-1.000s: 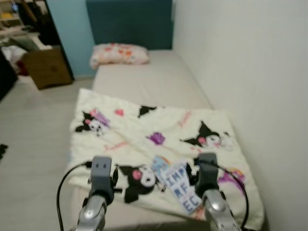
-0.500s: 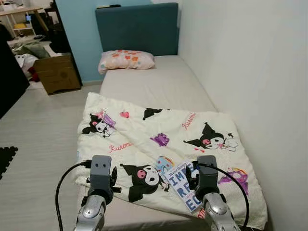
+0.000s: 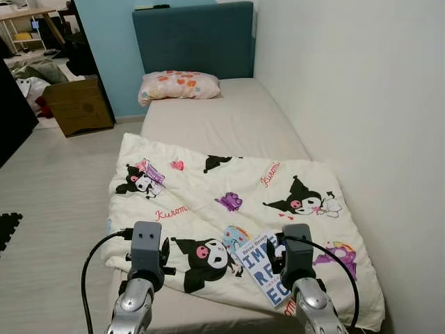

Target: Clean up the room

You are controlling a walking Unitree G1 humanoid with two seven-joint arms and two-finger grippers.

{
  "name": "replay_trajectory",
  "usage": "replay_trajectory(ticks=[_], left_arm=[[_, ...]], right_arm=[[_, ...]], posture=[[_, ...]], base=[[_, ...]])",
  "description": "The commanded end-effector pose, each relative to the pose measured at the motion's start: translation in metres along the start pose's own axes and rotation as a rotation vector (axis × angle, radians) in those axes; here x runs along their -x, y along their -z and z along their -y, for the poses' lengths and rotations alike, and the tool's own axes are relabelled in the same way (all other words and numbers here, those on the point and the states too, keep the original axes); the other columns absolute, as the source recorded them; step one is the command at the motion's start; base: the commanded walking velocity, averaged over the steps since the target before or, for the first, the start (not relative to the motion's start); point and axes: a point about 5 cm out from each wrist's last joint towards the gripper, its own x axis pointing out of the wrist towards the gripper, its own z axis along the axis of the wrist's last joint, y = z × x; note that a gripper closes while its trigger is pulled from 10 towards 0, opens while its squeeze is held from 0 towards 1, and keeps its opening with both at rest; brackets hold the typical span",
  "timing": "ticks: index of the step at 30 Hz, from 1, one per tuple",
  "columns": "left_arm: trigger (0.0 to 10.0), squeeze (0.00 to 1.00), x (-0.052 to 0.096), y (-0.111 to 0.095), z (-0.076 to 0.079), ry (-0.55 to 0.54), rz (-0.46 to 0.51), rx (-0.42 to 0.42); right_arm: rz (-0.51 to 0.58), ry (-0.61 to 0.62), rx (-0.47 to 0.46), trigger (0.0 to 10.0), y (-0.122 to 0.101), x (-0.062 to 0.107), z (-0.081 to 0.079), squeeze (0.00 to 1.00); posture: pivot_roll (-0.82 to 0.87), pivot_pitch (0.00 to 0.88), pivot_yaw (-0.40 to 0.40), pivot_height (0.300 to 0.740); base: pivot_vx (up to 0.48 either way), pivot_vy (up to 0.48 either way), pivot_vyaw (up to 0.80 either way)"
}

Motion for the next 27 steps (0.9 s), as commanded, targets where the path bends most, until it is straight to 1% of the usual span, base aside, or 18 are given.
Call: replay_trajectory(ticks=[1,3,5,10,11,18,20,27], left_arm=[[10.0,0.00,0.001,0.007,-0.002,-0.013,-0.033,0.000],[10.0,0.00,0.001,0.007,-0.001,-0.013,-0.037,0.001],[10.0,0.00,0.001,0.008,0.002,0.024,-0.051,-0.011],[10.0,0.00,0.000,0.008,0.006,0.064,-0.055,-0.030],[10.0,0.00,0.000,0.008,0.008,0.085,-0.057,-0.049],[10.0,0.00,-0.001,0.009,0.011,0.100,-0.071,-0.059],[10.0,0.00,-0.001,0.010,0.011,0.100,-0.073,-0.055],[10.0,0.00,0.000,0.010,0.009,0.094,-0.072,-0.051]], right_arm=[[0.004,-0.006,-0.022,10.0,0.000,0.000,-0.003,0.00],[0.006,0.000,-0.029,10.0,0.000,0.000,-0.003,0.00],[0.009,0.002,-0.036,10.0,-0.001,-0.001,-0.001,0.00],[0.011,0.006,-0.042,10.0,-0.003,-0.002,0.000,0.00],[0.012,0.014,-0.049,10.0,-0.005,-0.003,0.001,0.00],[0.002,0.026,-0.061,10.0,-0.005,-0.005,0.003,0.00],[0.000,0.027,-0.073,10.0,-0.005,-0.005,0.004,0.00],[-0.001,0.024,-0.072,10.0,-0.005,-0.005,0.004,0.00]], posture=[[-0.05,0.078,0.029,0.740],[-0.05,0.073,0.029,0.740],[-0.05,0.070,0.030,0.740],[-0.05,0.072,0.028,0.740],[-0.05,0.072,0.028,0.740],[-0.05,0.079,0.025,0.740],[-0.05,0.079,0.024,0.730],[-0.05,0.083,0.022,0.705]], base=[[0.000,0.000,0.00],[0.000,0.000,0.00],[0.000,0.000,0.00],[0.000,0.000,0.00],[0.000,0.000,0.00],[0.000,0.000,0.00],[0.000,0.000,0.00],[0.000,0.000,0.00]])
